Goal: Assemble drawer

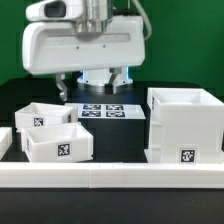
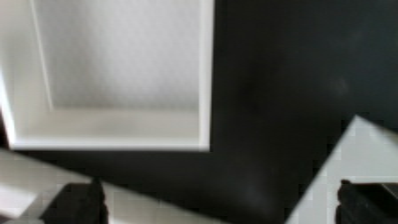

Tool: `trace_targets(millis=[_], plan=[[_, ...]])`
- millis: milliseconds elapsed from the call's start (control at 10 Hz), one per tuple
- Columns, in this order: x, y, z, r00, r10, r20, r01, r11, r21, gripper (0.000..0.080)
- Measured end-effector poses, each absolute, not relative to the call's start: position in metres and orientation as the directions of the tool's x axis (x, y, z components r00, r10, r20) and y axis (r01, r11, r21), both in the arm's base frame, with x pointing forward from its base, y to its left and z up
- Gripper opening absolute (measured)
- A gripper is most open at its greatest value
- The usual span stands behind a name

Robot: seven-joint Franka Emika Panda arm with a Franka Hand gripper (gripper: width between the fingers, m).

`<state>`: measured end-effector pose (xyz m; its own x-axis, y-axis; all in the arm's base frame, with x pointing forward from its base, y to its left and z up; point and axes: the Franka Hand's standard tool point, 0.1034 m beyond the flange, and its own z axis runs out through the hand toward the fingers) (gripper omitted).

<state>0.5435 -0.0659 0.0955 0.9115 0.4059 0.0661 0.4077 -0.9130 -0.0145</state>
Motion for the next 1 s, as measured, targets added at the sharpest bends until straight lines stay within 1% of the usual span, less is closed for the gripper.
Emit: trace_targets(millis=[200,400,700,900,1000], plan=[[0.539,-0.068,0.083,0.912,0.405,0.062,0.406,-0.914,-0.009,0.0649],[0.535,-0.069,0.064,0.913,0.404,0.058,0.405,-0.914,0.000,0.0649],[0.528,-0.071,0.044,0.916,0.400,0.040,0.400,-0.916,-0.001,0.0649],[0.519,-0.074,0.022,0.915,0.402,0.035,0.402,-0.916,0.011,0.0649],[0.517,-0.075,0.015,0.915,0.402,0.033,0.402,-0.916,0.015,0.0649]])
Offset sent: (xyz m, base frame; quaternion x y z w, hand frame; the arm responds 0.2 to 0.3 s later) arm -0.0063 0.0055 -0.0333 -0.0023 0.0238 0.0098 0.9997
